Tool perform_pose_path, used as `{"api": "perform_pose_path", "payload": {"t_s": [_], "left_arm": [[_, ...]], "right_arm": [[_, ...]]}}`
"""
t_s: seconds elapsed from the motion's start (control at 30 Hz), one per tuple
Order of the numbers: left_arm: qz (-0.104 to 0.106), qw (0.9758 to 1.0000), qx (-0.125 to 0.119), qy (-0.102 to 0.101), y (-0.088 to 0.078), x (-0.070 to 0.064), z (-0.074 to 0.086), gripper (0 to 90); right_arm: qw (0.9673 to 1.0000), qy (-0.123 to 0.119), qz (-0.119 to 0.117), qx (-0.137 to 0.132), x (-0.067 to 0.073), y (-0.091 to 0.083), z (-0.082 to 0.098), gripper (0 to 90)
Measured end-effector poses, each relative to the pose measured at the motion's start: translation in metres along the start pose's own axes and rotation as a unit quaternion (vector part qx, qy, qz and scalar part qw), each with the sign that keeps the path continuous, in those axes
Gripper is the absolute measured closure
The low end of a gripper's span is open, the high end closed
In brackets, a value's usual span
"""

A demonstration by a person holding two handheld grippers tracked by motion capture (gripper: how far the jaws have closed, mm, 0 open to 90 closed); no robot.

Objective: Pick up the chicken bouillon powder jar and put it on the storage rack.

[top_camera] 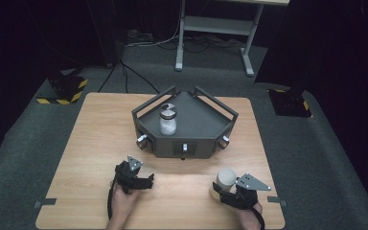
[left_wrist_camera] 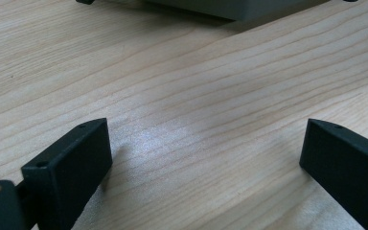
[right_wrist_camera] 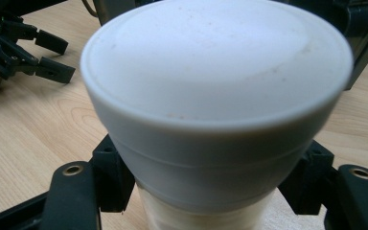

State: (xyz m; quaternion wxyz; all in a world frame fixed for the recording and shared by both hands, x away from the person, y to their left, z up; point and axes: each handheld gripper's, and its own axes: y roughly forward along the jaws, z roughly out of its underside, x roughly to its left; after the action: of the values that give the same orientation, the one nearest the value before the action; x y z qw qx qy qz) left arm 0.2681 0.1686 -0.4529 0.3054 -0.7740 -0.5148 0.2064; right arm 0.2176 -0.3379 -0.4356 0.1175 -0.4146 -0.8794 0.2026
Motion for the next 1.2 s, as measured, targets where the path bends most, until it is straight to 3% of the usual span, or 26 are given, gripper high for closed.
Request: {"api": "perform_pose_path", "payload": {"t_s": [0.73, 1.2], "left_arm": [[0.0, 1.0, 0.0, 0.0, 0.0, 0.0, 0.0, 3.7], [-0.006, 1.0, 0.0, -0.006, 0.0006, -0.0031, -0.0006, 3.6]], "right_arm": [[1.0, -0.005, 0.002, 0.003, 0.0018, -0.0009, -0.0019, 34.0], [0.9998, -0.02, 0.009, -0.004, 0.0067, -0.0033, -0.0022, 35.0]]}}
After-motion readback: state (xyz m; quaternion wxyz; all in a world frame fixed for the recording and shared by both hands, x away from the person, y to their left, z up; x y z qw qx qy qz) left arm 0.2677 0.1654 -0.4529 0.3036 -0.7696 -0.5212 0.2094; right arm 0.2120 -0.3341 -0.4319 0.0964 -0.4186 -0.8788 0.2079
